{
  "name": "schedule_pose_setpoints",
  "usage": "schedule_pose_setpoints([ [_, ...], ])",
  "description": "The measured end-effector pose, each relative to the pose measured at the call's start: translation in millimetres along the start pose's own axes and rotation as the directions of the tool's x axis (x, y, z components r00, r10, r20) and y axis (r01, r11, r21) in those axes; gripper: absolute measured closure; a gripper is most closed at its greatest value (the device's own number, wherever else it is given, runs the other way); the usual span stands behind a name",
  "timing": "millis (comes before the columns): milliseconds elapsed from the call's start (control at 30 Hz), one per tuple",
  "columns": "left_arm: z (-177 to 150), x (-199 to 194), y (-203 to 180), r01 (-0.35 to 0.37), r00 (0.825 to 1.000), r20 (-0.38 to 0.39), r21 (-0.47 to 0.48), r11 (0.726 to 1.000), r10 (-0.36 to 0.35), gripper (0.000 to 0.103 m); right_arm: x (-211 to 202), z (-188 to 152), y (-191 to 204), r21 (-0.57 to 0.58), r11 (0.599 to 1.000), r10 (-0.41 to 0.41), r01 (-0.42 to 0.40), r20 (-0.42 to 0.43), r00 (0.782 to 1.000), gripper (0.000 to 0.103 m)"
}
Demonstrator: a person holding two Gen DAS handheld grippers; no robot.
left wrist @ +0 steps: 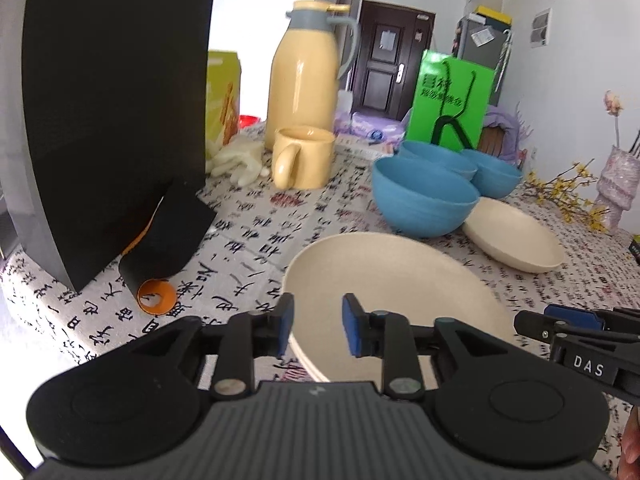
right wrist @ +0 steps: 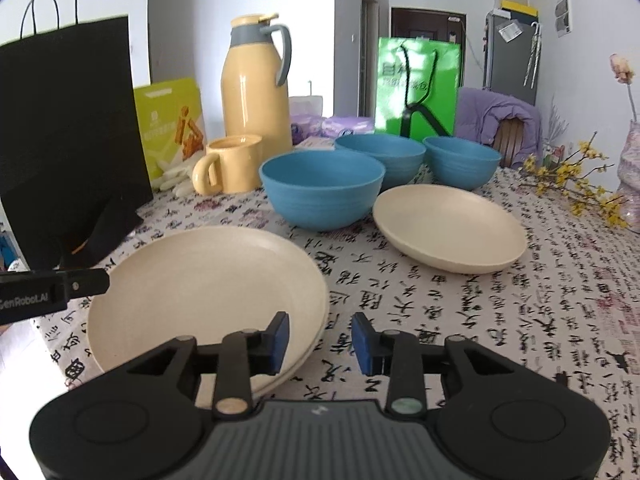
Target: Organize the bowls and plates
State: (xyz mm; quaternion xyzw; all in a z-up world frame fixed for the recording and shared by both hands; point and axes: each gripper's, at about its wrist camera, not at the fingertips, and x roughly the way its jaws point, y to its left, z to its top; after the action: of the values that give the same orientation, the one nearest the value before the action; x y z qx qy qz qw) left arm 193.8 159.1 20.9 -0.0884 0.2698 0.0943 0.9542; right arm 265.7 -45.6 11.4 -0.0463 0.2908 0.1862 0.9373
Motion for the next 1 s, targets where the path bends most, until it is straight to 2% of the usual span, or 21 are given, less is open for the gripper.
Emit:
schedule_pose_setpoints([
  [67,-4,-11,-9,0.011,1.0,0.019,0.022,1.0,-0.011,0.069,-11,-2,-6,0.004,1.0,-0.004,0.004,0.022,1.0,0.065],
  [133,-8,-19,-18,0.023,0.999,0.026,0.042,0.999,-0.024,0.063,-23,-8,-12,0.006,1.0,-0.004,0.004,0.05,0.999,0.056],
  [167,-11,-24,-23,0.034,0.999,0.028,0.052,0.998,-0.036,0.057,-31,-12,-16,0.007,1.0,0.001,-0.001,0.07,0.998,0.048],
  [200,-14,-27,-29,0.046,0.998,0.029,0.066,0.997,-0.048,0.052,-37,-15,-19,0.007,1.0,0.002,-0.003,0.087,0.996,0.045],
  [233,-17,-31,-35,0.057,0.998,0.034,0.083,0.995,-0.06,0.05,-46,-21,-22,0.007,1.0,-0.001,0.0,0.108,0.994,0.044],
  [300,-24,-39,-48,0.08,0.995,0.049,0.117,0.99,-0.086,0.038,-59,-30,-27,0.002,1.0,-0.014,0.014,0.135,0.991,0.042],
  [367,-31,-47,-60,0.118,0.99,0.06,0.148,0.982,-0.128,0.027,-75,-42,-33,0.002,0.999,-0.035,0.035,0.159,0.987,0.035],
  [400,-34,-51,-67,0.141,0.986,0.064,0.162,0.977,-0.153,0.024,-82,-47,-36,0.007,0.999,-0.046,0.045,0.169,0.985,0.03],
  [500,-45,-59,-87,0.197,0.975,0.062,0.201,0.96,-0.213,0.017,-101,-63,-48,0.026,0.995,-0.095,0.091,0.19,0.977,0.025],
  [600,-54,-62,-104,0.235,0.966,0.057,0.226,0.945,-0.254,0.013,-117,-81,-67,0.063,0.986,-0.163,0.154,0.194,0.967,0.019],
  [767,-68,-60,-128,0.27,0.958,0.032,0.246,0.931,-0.286,0.011,-134,-108,-110,0.157,0.959,-0.261,0.237,0.16,0.952,0.018],
  [1000,-67,-53,-147,0.283,0.955,0.011,0.261,0.923,-0.296,0.011,-136,-123,-136,0.211,0.942,-0.293,0.262,0.134,0.947,0.018],
])
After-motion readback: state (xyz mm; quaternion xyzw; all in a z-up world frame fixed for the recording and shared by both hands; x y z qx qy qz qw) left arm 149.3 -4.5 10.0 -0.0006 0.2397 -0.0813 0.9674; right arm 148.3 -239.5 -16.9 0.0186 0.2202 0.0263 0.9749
